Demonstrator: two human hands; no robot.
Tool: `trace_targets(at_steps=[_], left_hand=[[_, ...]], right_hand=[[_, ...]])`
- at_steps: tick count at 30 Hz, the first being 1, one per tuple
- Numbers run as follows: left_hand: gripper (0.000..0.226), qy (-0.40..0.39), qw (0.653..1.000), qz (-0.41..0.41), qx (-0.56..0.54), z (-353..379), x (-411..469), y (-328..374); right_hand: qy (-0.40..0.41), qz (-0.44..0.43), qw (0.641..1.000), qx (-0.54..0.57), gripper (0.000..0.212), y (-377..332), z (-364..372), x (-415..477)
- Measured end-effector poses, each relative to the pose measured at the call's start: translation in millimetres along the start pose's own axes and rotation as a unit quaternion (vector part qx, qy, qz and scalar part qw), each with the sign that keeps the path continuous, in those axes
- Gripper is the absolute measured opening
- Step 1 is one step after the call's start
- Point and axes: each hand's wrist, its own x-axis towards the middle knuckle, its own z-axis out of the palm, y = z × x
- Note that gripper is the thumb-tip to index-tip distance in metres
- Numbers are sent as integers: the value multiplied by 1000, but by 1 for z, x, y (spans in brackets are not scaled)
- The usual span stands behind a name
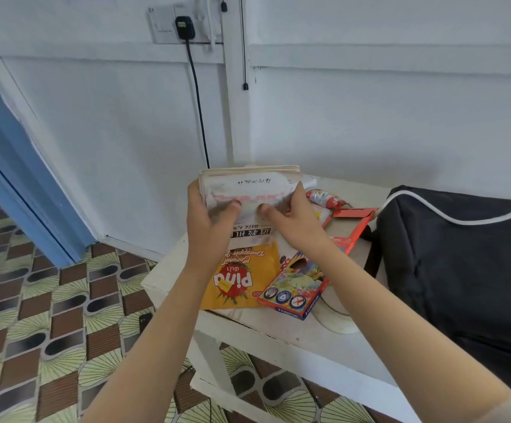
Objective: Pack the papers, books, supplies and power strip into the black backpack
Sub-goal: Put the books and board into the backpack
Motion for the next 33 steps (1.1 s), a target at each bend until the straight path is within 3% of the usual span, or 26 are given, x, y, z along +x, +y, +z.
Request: trace_targets(at_steps=[5,9,12,15,17,25,30,33], left_hand=[[40,7,997,-71,-32,-5,11,-3],[43,-19,990,-126,61,-9,4,-20],[60,-11,991,-75,112,-8,-7,-21],[85,-4,994,-18,103,-2,-12,-11],[88,-9,994,22,103,2,-13,-3],[38,-77,980,97,156,28,-11,15],[28,-55,995,13,85,57,-11,19],[28,-14,999,-31,33,80,-14,24]], right_hand=[[-14,-14,999,26,34,-1,2,5],[-52,20,998,0,51,17,6,6],[-36,19,999,-2,49,25,8,6],[18,11,999,49,69,23,4,2],[60,-4,994,89,76,21,-4,-3],[125,-19,984,123,77,14,-40,-24],[114,-28,972,203,43,3,-70,-54],[119,-32,955,270,34,3,-78,-81]])
